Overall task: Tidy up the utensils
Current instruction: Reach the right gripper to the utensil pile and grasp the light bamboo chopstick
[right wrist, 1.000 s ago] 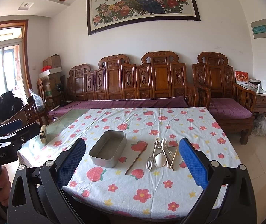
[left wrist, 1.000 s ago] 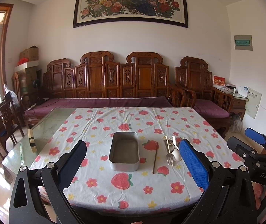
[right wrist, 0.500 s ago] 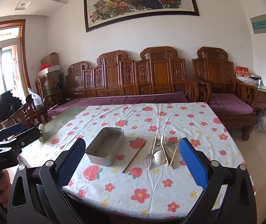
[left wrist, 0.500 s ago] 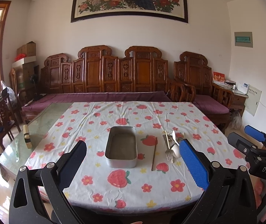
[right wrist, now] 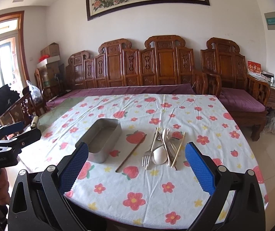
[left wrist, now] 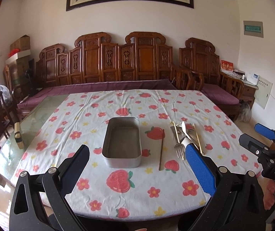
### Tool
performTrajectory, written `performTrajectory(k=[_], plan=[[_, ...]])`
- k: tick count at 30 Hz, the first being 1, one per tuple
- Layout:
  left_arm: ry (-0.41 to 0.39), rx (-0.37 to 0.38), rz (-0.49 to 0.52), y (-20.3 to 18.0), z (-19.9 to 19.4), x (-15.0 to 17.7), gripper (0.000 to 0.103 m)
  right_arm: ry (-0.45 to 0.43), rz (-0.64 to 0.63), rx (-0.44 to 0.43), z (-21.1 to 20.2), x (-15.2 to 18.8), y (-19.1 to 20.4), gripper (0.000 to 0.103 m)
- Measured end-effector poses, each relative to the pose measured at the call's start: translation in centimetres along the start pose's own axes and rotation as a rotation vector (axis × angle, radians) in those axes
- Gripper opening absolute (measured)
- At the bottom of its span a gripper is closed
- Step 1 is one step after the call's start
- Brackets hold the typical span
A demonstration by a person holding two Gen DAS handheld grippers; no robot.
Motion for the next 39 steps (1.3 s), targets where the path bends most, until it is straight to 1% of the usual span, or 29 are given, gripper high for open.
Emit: performTrajectory(k=[6,10,14,16,19,21,22,24,25,27,33,36,39], plan=[[0.032,0.016,0.023,-0.7,2.5,-0.2,0.097,0.042,-0.033,0.004,1.9,0.0,-1.2,0.098],[0.072,0.033,0.05,-1.6,4.4,-0.1,0.097,0.085,-0.052,0.005,3.4,0.3,-2.1,0.097],[0.127,0.077,0.061,-2.4,6.3,0.2,0.097,0.137,-0.053,0.011,5.0,0.8,-3.6,0.094],[0.16,0.092,0.077,-2.9,7.3,0.6,0.097,0.165,-0.057,0.013,5.9,1.1,-4.4,0.09],[0.193,0.097,0.11,-3.7,8.5,1.0,0.097,0.213,-0.053,0.017,7.7,1.7,-6.1,0.082],[0.218,0.103,0.126,-4.3,9.4,1.4,0.097,0.245,-0.035,0.01,8.9,2.1,-7.5,0.072],[0.226,0.103,0.133,-4.5,9.7,1.5,0.097,0.262,-0.023,0.009,9.5,2.4,-8.2,0.07],[0.235,0.114,0.143,-5.0,10.3,1.6,0.097,0.293,0.001,0.006,10.8,2.8,-9.7,0.058],[0.241,0.122,0.142,-5.2,10.7,1.7,0.097,0.308,0.016,0.003,11.5,3.0,-10.4,0.056],[0.255,0.118,0.141,-5.4,11.4,1.7,0.097,0.339,0.046,0.004,13.0,3.4,-11.8,0.048],[0.297,0.133,0.147,-5.8,13.3,1.6,0.097,0.406,0.144,-0.001,17.7,4.3,-15.5,0.033],[0.3,0.149,0.143,-6.1,13.8,1.2,0.097,0.434,0.214,-0.006,20.0,4.9,-17.1,0.029],[0.286,0.149,0.176,-6.8,14.0,0.9,0.097,0.453,0.258,0.008,21.7,5.4,-18.2,0.027]])
Point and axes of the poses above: each gripper's, at about its wrist camera, not at the fingertips, and z roughly the way its jaws point, y to its left, x to its underside, the point moved 2 cm from there along z, roughly the way its jaws point, and after that the axes turned 12 degrees about -x, right-handed, at the moved point
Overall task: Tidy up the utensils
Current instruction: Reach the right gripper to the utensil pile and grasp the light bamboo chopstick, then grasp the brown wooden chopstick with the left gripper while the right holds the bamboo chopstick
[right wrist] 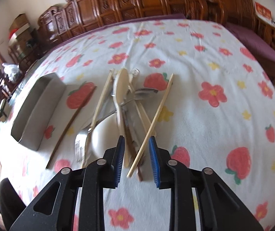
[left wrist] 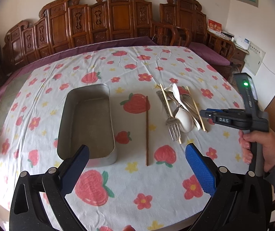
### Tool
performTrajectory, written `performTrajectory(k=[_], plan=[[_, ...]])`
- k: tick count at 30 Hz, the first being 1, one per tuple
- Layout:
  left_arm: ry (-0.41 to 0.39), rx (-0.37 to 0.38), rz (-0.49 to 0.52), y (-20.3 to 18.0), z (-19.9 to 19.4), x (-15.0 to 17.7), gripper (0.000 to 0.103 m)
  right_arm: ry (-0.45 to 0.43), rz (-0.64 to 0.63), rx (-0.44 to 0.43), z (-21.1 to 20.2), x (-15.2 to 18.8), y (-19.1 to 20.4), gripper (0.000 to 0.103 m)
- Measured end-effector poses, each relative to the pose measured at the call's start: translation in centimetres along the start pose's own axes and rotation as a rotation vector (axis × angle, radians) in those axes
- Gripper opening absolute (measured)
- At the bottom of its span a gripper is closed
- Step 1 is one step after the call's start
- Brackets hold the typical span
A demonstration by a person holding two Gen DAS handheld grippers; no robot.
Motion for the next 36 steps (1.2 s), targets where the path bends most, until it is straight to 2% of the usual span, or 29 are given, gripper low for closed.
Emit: performTrajectory(k=[4,8,14,23,27,31,34,36], plan=[[0.006,0.033,0.006,-0.7,0.5,-0.6,0.097,0.015,0.027,0.034,1.7,-1.0,-0.8,0.027],[0.022,0.057,-0.003,-1.1,1.4,-1.2,0.097,0.058,0.068,0.033,2.9,-1.2,-1.9,0.02],[0.034,0.063,0.018,-2.0,2.5,-1.5,0.097,0.056,0.088,0.022,1.6,-0.7,-2.9,0.006],[0.062,0.101,0.065,-4.1,4.9,-2.6,0.095,0.058,0.02,0.046,-1.8,1.0,-2.5,0.006],[0.095,0.138,0.093,-5.2,6.6,-3.8,0.075,0.037,-0.042,0.055,-3.6,1.9,-1.3,0.006],[0.144,0.12,0.117,-6.0,9.0,-4.7,0.052,0.018,-0.042,0.027,-4.4,2.5,-1.3,0.006],[0.197,0.113,0.129,-6.5,11.0,-5.3,0.04,0.021,-0.062,0.031,-4.4,2.4,-1.5,0.006],[0.212,0.106,0.146,-6.8,11.9,-5.4,0.039,0.013,-0.067,0.037,-4.7,2.2,-1.7,0.006]])
Point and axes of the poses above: each gripper's, at about its wrist camera, not at the fingertips, and z roughly the way its jaws point, y to its left, x to its underside, the point moved 2 cm from there along z, roughly the way its jaws point, and after that the axes turned 12 degrees about -x, right-handed, at the moved point
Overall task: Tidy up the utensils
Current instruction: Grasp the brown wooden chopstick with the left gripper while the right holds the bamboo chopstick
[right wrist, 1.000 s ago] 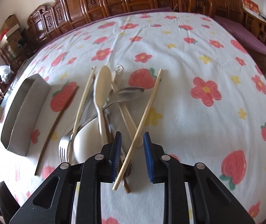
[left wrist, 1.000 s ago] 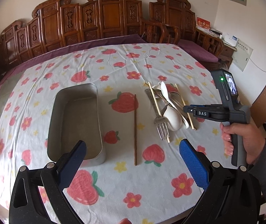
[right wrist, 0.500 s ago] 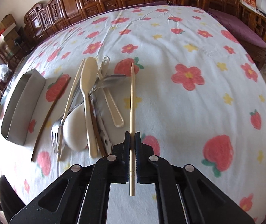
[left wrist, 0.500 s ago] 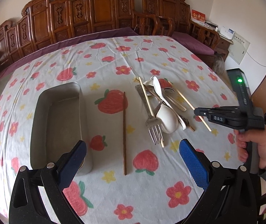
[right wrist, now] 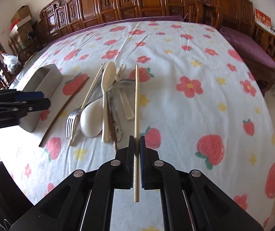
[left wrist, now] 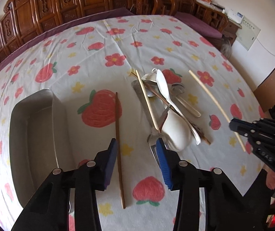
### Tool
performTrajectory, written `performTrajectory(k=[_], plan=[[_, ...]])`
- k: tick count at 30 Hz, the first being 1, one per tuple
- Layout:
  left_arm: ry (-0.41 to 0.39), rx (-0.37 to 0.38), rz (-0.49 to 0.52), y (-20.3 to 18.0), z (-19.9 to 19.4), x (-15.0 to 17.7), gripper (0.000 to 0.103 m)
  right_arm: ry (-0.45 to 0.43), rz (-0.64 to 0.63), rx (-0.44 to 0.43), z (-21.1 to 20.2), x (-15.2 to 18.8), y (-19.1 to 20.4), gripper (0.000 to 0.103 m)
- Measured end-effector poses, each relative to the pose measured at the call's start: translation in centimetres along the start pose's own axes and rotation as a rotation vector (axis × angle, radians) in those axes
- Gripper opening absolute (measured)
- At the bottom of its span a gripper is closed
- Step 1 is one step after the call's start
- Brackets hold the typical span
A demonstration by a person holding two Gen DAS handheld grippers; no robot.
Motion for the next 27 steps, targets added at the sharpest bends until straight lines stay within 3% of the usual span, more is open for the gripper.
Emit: performTrajectory(k=[2,10,25,27], plan=[[0.016,-0.008,0.015,-0.2,1.0,-0.3,0.038,-0.006,0.011,-0.004,-0.3,-0.1,-0.4,0.006],[0.142,-0.061,0.014,0.3,5.4,0.3,0.016,-0.044,0.034,-0.036,-1.6,-0.8,-0.8,0.006],[0.154,-0.126,0.029,0.5,6.4,0.4,0.013,-0.055,0.017,-0.053,-2.0,-1.0,0.2,0.006],[0.151,-0.124,0.041,0.2,6.3,0.4,0.005,-0.053,0.011,-0.054,-2.0,-0.9,0.5,0.006]])
Point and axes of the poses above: each gripper's, at about its wrist camera, not at the fingertips, and z roughly the way its jaws point, y to its left, x to its underside, the point moved 2 cm from there along z, roughly the way its jaws point, and after that the axes turned 12 degrees about -x, right-handed, at the moved point
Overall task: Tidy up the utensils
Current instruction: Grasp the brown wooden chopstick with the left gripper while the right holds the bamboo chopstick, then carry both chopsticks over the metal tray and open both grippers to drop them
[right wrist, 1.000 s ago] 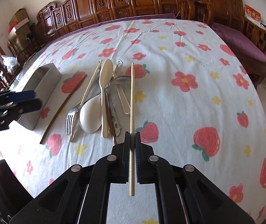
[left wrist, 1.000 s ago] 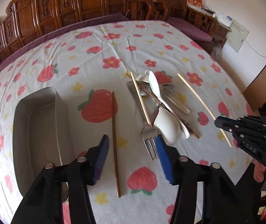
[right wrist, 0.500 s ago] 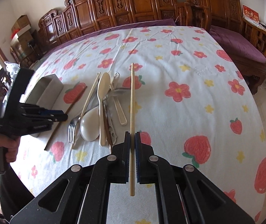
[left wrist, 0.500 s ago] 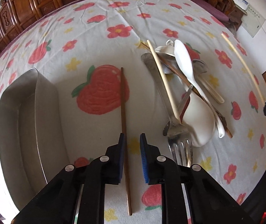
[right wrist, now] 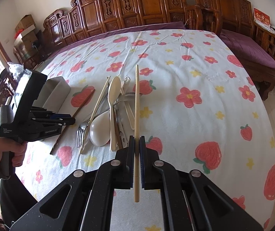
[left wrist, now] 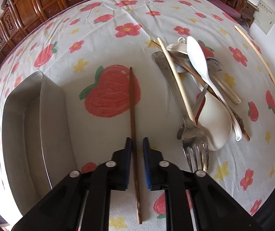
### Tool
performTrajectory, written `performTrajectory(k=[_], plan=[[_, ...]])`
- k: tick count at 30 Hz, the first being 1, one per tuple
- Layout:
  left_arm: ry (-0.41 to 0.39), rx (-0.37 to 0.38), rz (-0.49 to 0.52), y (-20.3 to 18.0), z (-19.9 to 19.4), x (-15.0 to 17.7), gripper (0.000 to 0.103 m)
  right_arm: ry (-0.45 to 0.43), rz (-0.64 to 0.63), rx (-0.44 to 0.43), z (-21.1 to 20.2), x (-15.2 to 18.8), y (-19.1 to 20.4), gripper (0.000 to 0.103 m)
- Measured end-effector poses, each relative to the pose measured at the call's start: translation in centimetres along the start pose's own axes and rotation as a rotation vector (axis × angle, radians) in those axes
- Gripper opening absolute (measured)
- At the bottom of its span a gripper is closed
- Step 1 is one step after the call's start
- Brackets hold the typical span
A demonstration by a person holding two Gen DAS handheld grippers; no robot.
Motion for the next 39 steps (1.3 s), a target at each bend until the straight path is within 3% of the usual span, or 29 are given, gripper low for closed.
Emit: performTrajectory(k=[7,16,25,39], plan=[[-0.048,0.03,-0.006,-0.3,-2.2,0.2,0.004,0.002,-0.018,-0.025,0.0,0.0,1.4,0.006],[-0.139,0.079,-0.067,3.5,-7.6,0.4,0.004,0.006,-0.07,-0.071,1.0,-0.1,6.6,0.006],[-0.164,0.043,-0.127,9.2,-9.2,1.5,0.004,0.018,-0.115,-0.121,2.8,-1.3,11.8,0.006],[-0.152,-0.046,-0.211,16.9,-7.4,2.6,0.004,0.025,-0.157,-0.172,4.3,-2.3,17.2,0.006]])
Point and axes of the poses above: each gripper's, at about its wrist camera, not at the fingertips, and z roughly the way its jaws point, y to its left, x to its underside, the point moved 2 cm from there along z, roughly the way its jaws point, and after that the axes turned 12 degrees about -x, right-handed, at the moved point
